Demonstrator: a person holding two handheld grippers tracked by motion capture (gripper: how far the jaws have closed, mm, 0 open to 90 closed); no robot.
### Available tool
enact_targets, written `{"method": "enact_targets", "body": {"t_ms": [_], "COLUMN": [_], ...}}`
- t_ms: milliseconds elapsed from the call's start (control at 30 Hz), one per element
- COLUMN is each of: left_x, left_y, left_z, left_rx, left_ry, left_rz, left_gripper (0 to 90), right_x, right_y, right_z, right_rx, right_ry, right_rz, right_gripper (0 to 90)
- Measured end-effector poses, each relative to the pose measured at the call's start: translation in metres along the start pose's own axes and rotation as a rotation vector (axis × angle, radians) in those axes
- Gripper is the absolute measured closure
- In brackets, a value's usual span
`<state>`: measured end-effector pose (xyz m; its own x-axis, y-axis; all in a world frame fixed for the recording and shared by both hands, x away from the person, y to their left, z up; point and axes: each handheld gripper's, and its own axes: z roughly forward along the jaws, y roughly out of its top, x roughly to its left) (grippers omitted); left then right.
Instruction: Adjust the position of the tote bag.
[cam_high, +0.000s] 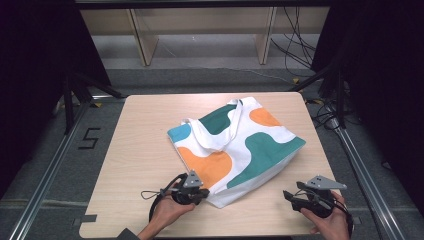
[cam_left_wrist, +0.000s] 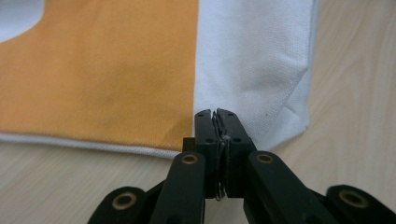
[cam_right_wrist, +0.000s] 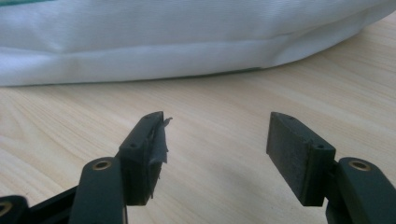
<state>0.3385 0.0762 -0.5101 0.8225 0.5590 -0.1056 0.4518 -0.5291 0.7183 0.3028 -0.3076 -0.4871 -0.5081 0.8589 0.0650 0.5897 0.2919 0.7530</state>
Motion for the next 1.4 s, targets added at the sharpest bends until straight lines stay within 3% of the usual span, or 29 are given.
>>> {"method": "enact_targets", "body": {"t_ms": [33,133,433,467,500,533,733,767,833,867,900,933,967,1000,1067,1100,1133,1167,1233,1267,1300,1333,1400], "left_x": [-0.003,-0.014,-0.037,-0.041,-0.042,-0.048,-0.068,-0.072,-0.077,-0.08,-0.081,-0.08,-0.078,-0.076,-0.069,-0.065,-0.059,-0.052,-0.034,-0.028,-0.017,-0.004,0.016], "left_y": [0.001,0.009,0.029,0.032,0.035,0.038,0.058,0.061,0.066,0.066,0.066,0.066,0.066,0.066,0.067,0.067,0.067,0.066,0.06,0.057,0.052,0.044,0.03], "left_z": [0.004,0.014,0.039,0.043,0.045,0.051,0.076,0.08,0.087,0.09,0.09,0.089,0.086,0.084,0.068,0.059,0.051,0.042,0.024,0.018,0.009,0.0,-0.014], "left_rx": [0.001,0.006,0.0,0.0,0.008,0.002,-0.016,-0.011,-0.021,-0.038,-0.044,-0.048,-0.048,-0.055,-0.101,-0.117,-0.132,-0.136,-0.15,-0.151,-0.134,-0.127,-0.11], "left_ry": [-0.011,-0.013,-0.063,-0.065,-0.074,-0.084,-0.125,-0.123,-0.13,-0.141,-0.143,-0.15,-0.15,-0.161,-0.151,-0.145,-0.135,-0.116,-0.063,-0.034,0.007,0.055,0.147], "left_rz": [-0.001,0.034,0.054,0.063,0.086,0.069,0.083,0.106,0.111,0.111,0.107,0.106,0.107,0.11,0.099,0.093,0.094,0.084,0.079,0.052,0.058,0.033,0.025], "left_gripper": [88.9,89.1,89.2,89.1,89.2,89.1,89.1,89.1,88.9,88.5,86.3,82.3,76.0,69.8,58.7,54.2,50.2,46.8,43.4,41.5,39.0,37.5,36.4], "right_x": [0.003,0.002,0.0,-0.001,0.0,0.0,-0.007,-0.008,-0.011,-0.008,-0.009,-0.008,-0.01,-0.008,-0.002,-0.003,0.002,0.001,0.007,0.01,0.013,0.015,0.022], "right_y": [0.0,0.0,0.001,0.001,0.001,0.001,0.004,0.005,0.007,0.007,0.007,0.008,0.01,0.011,0.014,0.017,0.02,0.022,0.026,0.028,0.03,0.032,0.034], "right_z": [0.0,0.001,0.001,0.001,0.0,0.0,-0.004,-0.006,-0.006,-0.007,-0.006,-0.006,-0.004,-0.002,-0.001,0.002,0.004,0.007,0.011,0.013,0.012,0.013,0.014], "right_rx": [0.005,-0.003,-0.001,-0.009,-0.003,0.0,-0.042,-0.045,-0.071,-0.073,-0.102,-0.1,-0.111,-0.108,-0.096,-0.112,-0.089,-0.078,-0.071,-0.063,-0.049,-0.061,-0.066], "right_ry": [-0.001,0.001,-0.009,-0.018,-0.018,-0.019,-0.032,-0.035,-0.019,-0.008,-0.01,-0.006,-0.015,-0.027,-0.013,0.0,0.009,0.016,0.016,-0.003,-0.01,-0.022,-0.021], "right_rz": [0.021,-0.009,-0.022,-0.043,-0.022,-0.02,0.018,0.038,0.083,0.135,0.141,0.154,0.116,0.113,0.153,0.103,0.131,0.102,0.091,0.081,0.083,0.082,0.083], "right_gripper": [38.4,38.5,39.5,39.6,39.7,39.7,39.5,39.5,38.4,37.1,36.6,35.7,34.7,34.3,32.5,30.9,28.8,26.5,25.6,24.1,22.3,22.0,22.3]}}
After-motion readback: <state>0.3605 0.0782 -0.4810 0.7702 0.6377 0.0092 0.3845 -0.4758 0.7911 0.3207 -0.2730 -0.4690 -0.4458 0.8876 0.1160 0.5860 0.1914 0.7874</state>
